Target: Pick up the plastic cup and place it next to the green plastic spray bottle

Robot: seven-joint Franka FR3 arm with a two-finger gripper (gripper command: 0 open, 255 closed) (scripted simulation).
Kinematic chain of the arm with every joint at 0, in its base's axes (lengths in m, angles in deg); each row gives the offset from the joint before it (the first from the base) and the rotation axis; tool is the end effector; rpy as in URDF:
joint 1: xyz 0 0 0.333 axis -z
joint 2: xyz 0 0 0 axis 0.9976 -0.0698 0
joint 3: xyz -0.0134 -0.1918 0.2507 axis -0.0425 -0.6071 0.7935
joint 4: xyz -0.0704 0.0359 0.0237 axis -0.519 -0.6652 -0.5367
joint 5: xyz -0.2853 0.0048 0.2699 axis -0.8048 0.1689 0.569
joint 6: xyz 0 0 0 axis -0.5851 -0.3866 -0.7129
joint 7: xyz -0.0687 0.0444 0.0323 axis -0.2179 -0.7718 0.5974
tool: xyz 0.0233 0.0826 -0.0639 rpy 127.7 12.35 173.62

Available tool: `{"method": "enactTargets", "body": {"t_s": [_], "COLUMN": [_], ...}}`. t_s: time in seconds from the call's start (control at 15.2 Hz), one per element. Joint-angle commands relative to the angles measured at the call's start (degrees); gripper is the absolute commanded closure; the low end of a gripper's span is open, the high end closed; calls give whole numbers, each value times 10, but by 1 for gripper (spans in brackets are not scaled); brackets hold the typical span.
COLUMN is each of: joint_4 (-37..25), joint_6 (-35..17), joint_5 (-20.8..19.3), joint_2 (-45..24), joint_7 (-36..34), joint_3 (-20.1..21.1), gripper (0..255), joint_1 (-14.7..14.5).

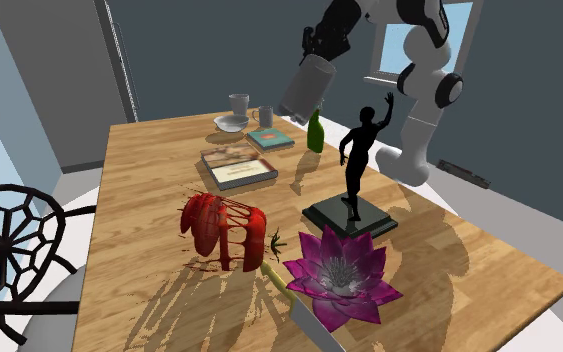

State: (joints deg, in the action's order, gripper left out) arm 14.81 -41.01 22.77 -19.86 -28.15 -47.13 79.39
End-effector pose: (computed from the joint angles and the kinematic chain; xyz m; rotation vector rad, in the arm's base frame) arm 0.3928 0.1978 0.8755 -2.7455 -0.9246 -1.1438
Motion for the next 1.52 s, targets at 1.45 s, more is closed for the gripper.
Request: {"method": "enactTargets", "body": {"t_s": [1.45], "joint_4": [221], "joint_6": [151], "joint_5": [40], "joint_2": [352], "joint_7": [173], "joint_3": [-206], "gripper": [255], "joint_1": [-17]}}
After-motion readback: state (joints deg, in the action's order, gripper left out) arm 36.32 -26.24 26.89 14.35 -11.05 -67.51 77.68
